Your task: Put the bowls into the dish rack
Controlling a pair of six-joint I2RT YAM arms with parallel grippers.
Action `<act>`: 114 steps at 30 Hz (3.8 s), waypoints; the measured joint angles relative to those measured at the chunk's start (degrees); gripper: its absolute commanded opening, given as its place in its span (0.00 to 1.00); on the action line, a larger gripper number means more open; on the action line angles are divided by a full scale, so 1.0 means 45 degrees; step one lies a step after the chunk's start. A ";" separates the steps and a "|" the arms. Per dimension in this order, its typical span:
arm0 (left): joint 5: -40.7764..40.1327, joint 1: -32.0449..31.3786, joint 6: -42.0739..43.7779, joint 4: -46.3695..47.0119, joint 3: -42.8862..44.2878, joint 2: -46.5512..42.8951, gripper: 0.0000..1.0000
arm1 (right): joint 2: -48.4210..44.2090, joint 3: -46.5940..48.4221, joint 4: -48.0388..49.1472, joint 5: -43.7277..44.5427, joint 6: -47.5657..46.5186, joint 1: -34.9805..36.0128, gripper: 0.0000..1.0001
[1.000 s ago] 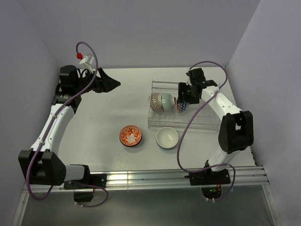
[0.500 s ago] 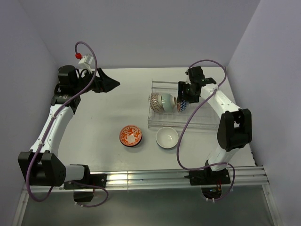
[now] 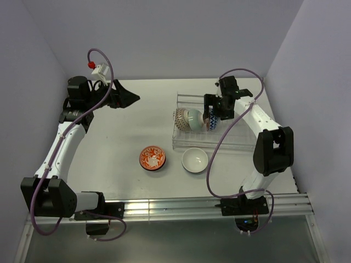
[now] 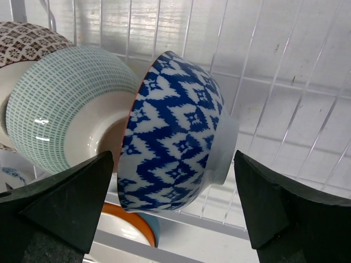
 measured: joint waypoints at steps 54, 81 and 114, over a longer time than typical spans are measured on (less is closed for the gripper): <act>0.0185 0.0107 0.0262 -0.0243 -0.0209 -0.0282 0.87 | -0.0223 0.0330 -0.0418 -0.2297 -0.0126 -0.0165 0.81; -0.0034 -0.0272 1.1089 -0.7320 -0.1928 -0.0996 0.83 | -0.3016 0.1277 -0.0539 -0.0996 -0.0845 -0.0568 1.00; -0.2521 -0.7543 1.6490 -0.8150 -0.3468 0.2089 0.43 | -0.4163 0.0641 -0.1860 -0.3691 -0.1564 -0.2909 1.00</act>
